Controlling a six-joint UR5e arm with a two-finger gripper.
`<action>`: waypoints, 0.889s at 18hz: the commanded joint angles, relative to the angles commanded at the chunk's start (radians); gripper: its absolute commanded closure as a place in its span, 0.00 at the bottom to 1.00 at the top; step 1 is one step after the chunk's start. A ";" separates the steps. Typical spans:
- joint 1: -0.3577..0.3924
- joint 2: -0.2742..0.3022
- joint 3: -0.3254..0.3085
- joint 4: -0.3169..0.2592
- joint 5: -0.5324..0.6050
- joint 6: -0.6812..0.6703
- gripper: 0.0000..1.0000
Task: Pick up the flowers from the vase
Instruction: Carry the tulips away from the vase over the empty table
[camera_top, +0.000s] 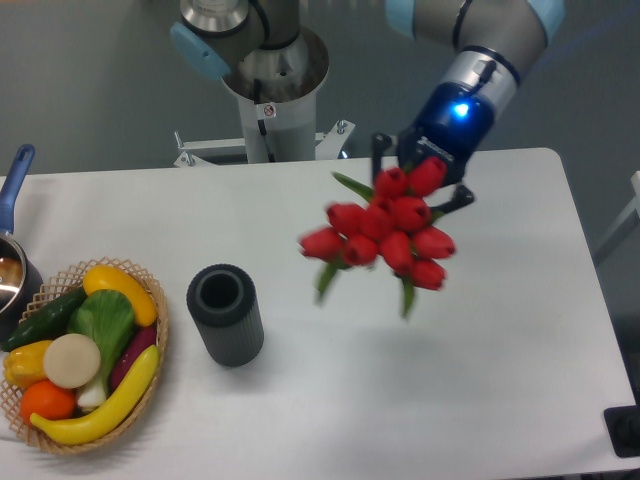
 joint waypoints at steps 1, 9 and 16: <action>0.006 0.000 0.000 -0.002 0.063 0.012 0.86; 0.035 -0.012 -0.009 -0.003 0.427 0.026 0.86; 0.043 -0.035 0.000 -0.002 0.585 0.089 0.85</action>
